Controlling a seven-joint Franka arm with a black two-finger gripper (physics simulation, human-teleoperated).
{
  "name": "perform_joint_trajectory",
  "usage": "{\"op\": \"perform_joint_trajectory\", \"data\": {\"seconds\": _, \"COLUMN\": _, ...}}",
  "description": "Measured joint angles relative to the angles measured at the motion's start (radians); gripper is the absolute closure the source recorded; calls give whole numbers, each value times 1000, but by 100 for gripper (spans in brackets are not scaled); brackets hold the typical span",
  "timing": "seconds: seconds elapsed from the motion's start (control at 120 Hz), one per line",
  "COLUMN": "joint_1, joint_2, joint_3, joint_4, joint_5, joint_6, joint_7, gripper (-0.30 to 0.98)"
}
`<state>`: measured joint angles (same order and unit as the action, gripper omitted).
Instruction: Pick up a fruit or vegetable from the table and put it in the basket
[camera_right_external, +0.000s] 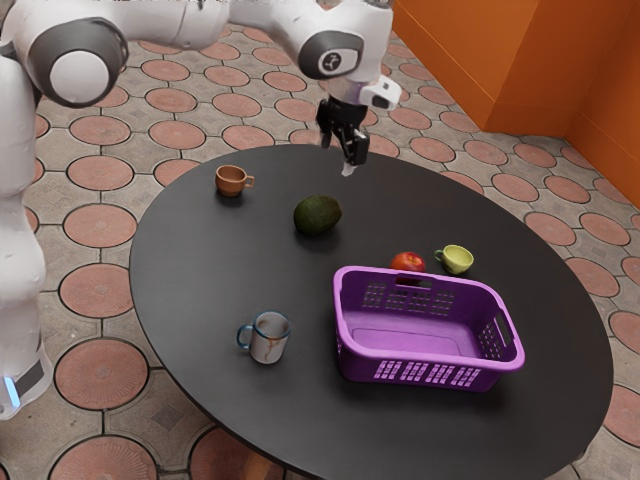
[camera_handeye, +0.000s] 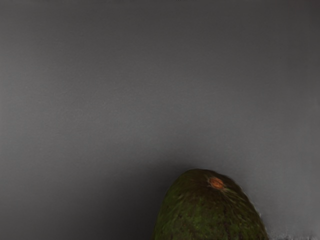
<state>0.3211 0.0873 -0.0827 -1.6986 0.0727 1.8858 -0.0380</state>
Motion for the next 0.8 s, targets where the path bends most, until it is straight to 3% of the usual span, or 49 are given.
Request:
{"op": "perform_joint_trajectory", "data": {"seconds": 0.033, "joint_1": -81, "joint_2": 1, "joint_3": 58, "joint_4": 3, "joint_5": 0, "joint_6": 1, "joint_7": 1, "gripper": 0}}
{"op": "perform_joint_trajectory", "data": {"seconds": 0.083, "joint_1": -25, "joint_2": -2, "joint_3": -22, "joint_4": 1, "joint_5": -1, "joint_6": 1, "joint_7": 3, "gripper": 0}}
{"op": "perform_joint_trajectory", "data": {"seconds": 0.117, "joint_1": -73, "joint_2": -4, "joint_3": 21, "joint_4": 1, "joint_5": -2, "joint_6": 1, "joint_7": 4, "gripper": 0}}
{"op": "perform_joint_trajectory", "data": {"seconds": 0.3, "joint_1": 0, "joint_2": -6, "joint_3": -30, "joint_4": -3, "joint_5": -8, "joint_6": 0, "joint_7": 10, "gripper": 0}}
{"op": "perform_joint_trajectory", "data": {"seconds": 0.8, "joint_1": 4, "joint_2": -20, "joint_3": -31, "joint_4": -121, "joint_5": -75, "joint_6": 2, "joint_7": 9, "gripper": 0}}
